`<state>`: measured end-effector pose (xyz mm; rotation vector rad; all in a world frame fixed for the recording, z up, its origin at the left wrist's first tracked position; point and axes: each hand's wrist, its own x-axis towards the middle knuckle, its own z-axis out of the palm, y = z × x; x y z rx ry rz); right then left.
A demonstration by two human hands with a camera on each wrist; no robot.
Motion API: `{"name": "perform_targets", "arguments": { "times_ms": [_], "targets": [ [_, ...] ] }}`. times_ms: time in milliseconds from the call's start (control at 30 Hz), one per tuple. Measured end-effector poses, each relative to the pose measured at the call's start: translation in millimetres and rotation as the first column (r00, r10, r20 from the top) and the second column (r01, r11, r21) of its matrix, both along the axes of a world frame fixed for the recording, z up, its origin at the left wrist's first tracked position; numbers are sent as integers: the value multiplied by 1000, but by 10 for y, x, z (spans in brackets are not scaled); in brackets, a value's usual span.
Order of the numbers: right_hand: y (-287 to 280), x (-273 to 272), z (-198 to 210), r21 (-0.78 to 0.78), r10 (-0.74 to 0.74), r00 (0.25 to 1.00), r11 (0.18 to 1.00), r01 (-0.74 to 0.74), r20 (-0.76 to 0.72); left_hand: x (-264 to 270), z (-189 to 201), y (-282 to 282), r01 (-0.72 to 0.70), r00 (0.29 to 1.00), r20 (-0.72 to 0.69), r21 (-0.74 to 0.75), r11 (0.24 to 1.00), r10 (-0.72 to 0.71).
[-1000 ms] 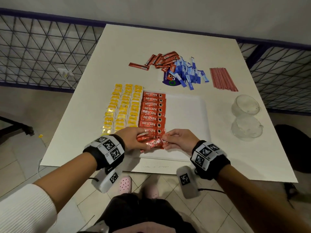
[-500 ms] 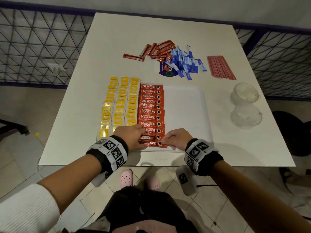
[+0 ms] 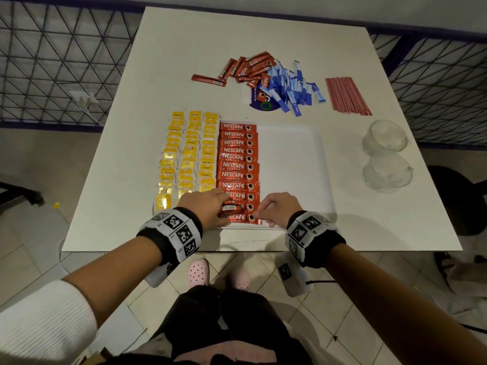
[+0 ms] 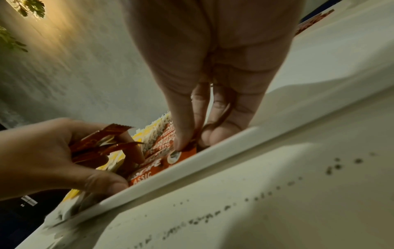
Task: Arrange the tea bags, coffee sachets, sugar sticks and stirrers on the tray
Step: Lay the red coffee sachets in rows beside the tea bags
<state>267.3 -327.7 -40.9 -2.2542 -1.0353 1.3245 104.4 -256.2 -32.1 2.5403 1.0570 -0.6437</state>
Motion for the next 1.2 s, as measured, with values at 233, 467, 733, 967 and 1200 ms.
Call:
{"name": "perform_targets", "arguments": {
  "times_ms": [233,467,733,967,1200],
  "targets": [
    [20,-3,-23,6,20,999,1000,-20,29,5,-26,29,-13,1000,12,-6,1000,13],
    [-1,88,45,46,26,1000,999,-25,-14,-5,29,34,-40,998,51,-18,999,41],
    [163,59,358,292,237,953,940,-177,-188,72,203,117,-221,874,284,-492,842,395],
    [300,55,463,333,193,954,936,-110,-229,93,470,88,-229,768,236,-768,599,596],
    [317,168,481,332,175,945,940,-77,-276,-133,415,125,-322,632,203,-809,492,748]
  ]
}}
